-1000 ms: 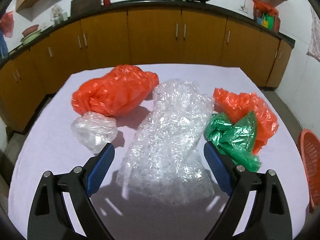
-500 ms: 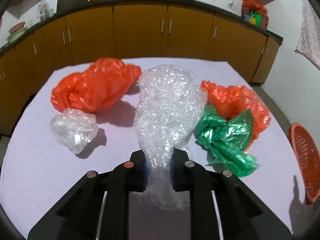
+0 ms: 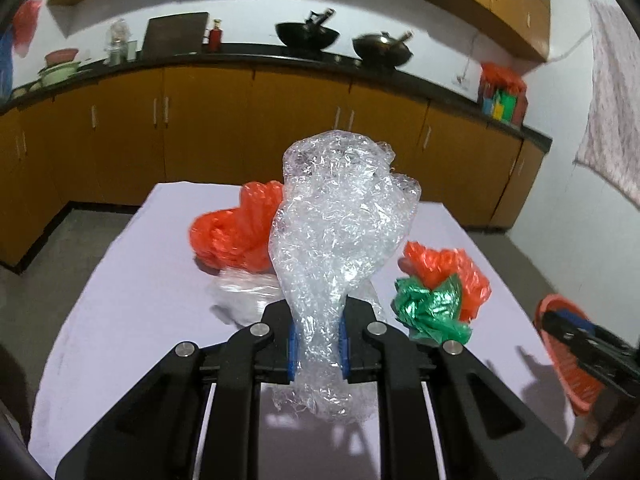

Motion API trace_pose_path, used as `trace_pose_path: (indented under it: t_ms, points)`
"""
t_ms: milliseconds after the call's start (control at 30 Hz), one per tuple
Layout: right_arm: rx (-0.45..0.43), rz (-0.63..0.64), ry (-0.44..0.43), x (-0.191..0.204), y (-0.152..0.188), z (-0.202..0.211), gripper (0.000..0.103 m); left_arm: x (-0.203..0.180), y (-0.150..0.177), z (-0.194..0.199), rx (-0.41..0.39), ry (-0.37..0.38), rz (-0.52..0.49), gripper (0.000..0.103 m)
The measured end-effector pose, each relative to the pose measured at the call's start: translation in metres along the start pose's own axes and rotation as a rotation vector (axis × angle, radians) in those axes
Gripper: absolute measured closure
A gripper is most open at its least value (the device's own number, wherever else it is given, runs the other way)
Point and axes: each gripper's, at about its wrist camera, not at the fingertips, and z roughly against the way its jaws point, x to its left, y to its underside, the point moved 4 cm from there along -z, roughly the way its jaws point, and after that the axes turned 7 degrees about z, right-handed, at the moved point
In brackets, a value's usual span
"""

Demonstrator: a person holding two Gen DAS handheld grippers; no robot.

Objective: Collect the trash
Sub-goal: 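Lift the bubble wrap with the left tool while the right tool grasps an orange bag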

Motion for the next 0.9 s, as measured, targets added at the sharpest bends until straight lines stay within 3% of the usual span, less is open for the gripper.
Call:
trace_pose_path:
  t_ms: [333, 633, 767, 900]
  points:
    - [0.027, -0.013, 0.019, 0.028, -0.031, -0.061, 0.053, 0.030, -0.010, 0.022, -0.028, 0.038, 0.068, 0.088]
    - [0.097, -0.044, 0.041, 0.031, -0.033, -0.100, 0.054, 0.050, -0.009, 0.022, -0.041, -0.010, 0.059, 0.088]
    - [0.137, -0.033, 0.036, 0.030, -0.025, -0.108, 0.075, 0.058, -0.010, 0.019, -0.032, -0.017, 0.076, 0.088]
    - [0.119, -0.027, 0.038, 0.028, -0.022, -0.099, 0.083, 0.056, -0.011, 0.019, -0.033, -0.002, 0.080, 0.088]
